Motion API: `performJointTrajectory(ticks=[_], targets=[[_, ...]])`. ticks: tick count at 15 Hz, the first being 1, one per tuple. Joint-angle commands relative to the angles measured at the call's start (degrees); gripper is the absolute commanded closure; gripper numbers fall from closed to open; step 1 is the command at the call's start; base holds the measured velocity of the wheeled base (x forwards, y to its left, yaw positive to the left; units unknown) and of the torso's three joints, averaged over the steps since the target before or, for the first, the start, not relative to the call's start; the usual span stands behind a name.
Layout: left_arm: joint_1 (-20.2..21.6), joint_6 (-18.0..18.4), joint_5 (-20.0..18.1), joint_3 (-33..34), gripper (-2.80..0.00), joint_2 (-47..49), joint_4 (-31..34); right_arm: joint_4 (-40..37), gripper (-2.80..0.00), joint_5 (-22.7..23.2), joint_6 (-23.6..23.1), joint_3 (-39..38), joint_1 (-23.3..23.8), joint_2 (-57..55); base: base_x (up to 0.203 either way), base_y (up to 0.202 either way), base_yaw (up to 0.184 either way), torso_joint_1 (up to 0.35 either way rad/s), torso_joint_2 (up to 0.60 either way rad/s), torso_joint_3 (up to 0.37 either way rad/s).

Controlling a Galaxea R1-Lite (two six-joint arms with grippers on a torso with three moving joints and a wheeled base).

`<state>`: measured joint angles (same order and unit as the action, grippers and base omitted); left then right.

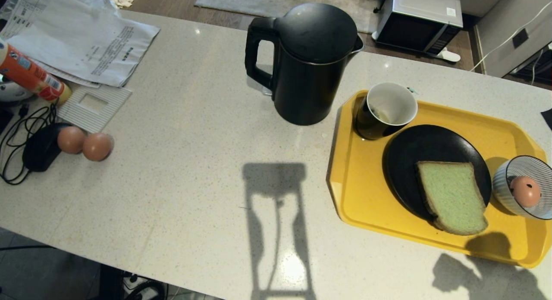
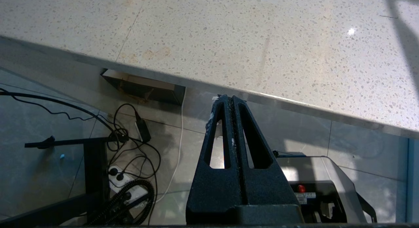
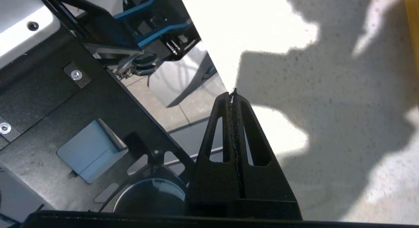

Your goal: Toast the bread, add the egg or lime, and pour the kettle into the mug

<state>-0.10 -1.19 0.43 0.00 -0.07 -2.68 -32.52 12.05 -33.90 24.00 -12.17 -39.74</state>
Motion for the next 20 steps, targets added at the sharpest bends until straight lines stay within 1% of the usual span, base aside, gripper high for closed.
performJointTrajectory(ticks=[1, 2, 4, 6, 8, 9, 13, 16, 18, 20], targets=[[0.01, -0.04, 0.01, 0.88, 0.0, -0.01, -0.04, 4.03, 0.0, 0.09, -0.28, -4.13, -1.83, 0.27, 0.0, 0.0, 0.0, 0.0, 0.0, 0.0], [0.01, -0.04, 0.01, 0.88, 0.0, -0.01, -0.04, 6.75, 0.0, 0.13, -0.29, -5.64, -2.96, -0.36, 0.0, 0.0, 0.0, 0.0, 0.0, 0.0], [0.01, -0.04, 0.01, 0.88, 0.0, -0.01, -0.04, 8.75, 0.0, 0.23, -0.47, -6.17, -4.19, -2.54, 0.0, 0.0, 0.0, 0.0, 0.0, 0.0], [0.01, -0.04, 0.01, 0.88, 0.0, -0.01, -0.05, 10.16, 0.0, 0.69, -0.94, -5.93, -4.36, -5.43, 0.0, 0.0, 0.0, 0.0, 0.0, 0.0], [0.01, -0.04, 0.01, 0.88, 0.0, -0.01, -0.04, 14.29, 0.0, 0.69, -1.12, -5.46, -5.54, -9.34, 0.0, 0.0, 0.0, 0.0, 0.0, 0.0], [0.01, -0.04, 0.01, 0.88, 0.0, -0.01, -0.04, 15.57, 0.0, 0.68, -1.12, -3.64, -6.02, -10.96, 0.0, 0.0, 0.0, 0.0, 0.0, 0.0], [0.01, -0.04, 0.01, 0.88, 0.0, -0.01, -0.04, 16.34, 0.0, 0.7, -1.08, 2.02, -6.58, -16.25, 0.0, 0.0, 0.0, 0.0, 0.0, 0.0], [0.01, -0.04, 0.01, 0.88, 0.0, -0.01, -0.04, 19.29, 0.0, 0.67, -1.17, 2.32, -8.29, -19.61, 0.0, 0.0, 0.0, 0.0, 0.0, 0.0], [0.01, -0.04, 0.01, 0.88, 0.0, -0.01, -0.04, 21.02, 0.0, 0.46, -1.17, 2.34, -10.22, -20.99, 0.0, 0.0, 0.0, 0.0, 0.0, 0.0], [0.01, -0.04, 0.01, 0.88, 0.0, -0.01, -0.11, 21.45, 0.0, 0.26, -1.17, 2.37, -10.42, -21.52, 0.0, 0.0, 0.0, 0.0, 0.0, 0.0]])
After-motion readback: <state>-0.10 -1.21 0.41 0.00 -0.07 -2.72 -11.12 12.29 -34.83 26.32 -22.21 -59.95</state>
